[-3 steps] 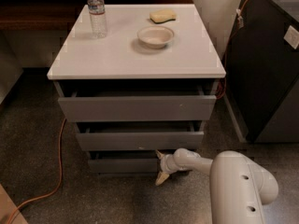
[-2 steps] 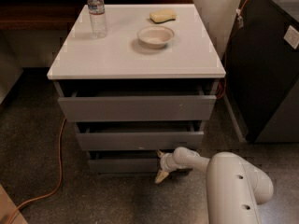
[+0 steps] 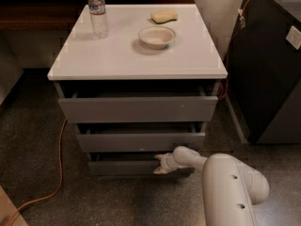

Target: Open bottom drawer

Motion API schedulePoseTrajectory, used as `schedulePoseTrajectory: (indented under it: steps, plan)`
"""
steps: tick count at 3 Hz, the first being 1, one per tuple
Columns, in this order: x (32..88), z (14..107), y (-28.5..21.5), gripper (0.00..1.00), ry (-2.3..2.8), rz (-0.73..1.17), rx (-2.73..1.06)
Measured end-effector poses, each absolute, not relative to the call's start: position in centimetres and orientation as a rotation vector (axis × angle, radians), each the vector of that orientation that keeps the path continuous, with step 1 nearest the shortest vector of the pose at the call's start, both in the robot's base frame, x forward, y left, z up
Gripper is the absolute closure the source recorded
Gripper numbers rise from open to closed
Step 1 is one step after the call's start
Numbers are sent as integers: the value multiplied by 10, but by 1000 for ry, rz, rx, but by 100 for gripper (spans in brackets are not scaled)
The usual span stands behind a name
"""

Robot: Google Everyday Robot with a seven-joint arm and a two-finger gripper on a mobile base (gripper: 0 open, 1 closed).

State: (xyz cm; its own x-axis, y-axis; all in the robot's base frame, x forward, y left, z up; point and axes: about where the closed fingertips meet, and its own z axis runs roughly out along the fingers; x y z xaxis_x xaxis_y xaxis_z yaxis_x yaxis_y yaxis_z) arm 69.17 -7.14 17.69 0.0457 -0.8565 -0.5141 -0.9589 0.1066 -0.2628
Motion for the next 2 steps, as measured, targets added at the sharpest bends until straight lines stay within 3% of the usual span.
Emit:
schedulePoseTrajectory:
  steps: [2]
  plan:
    - [658,185,-52,91,1815,272,-1772]
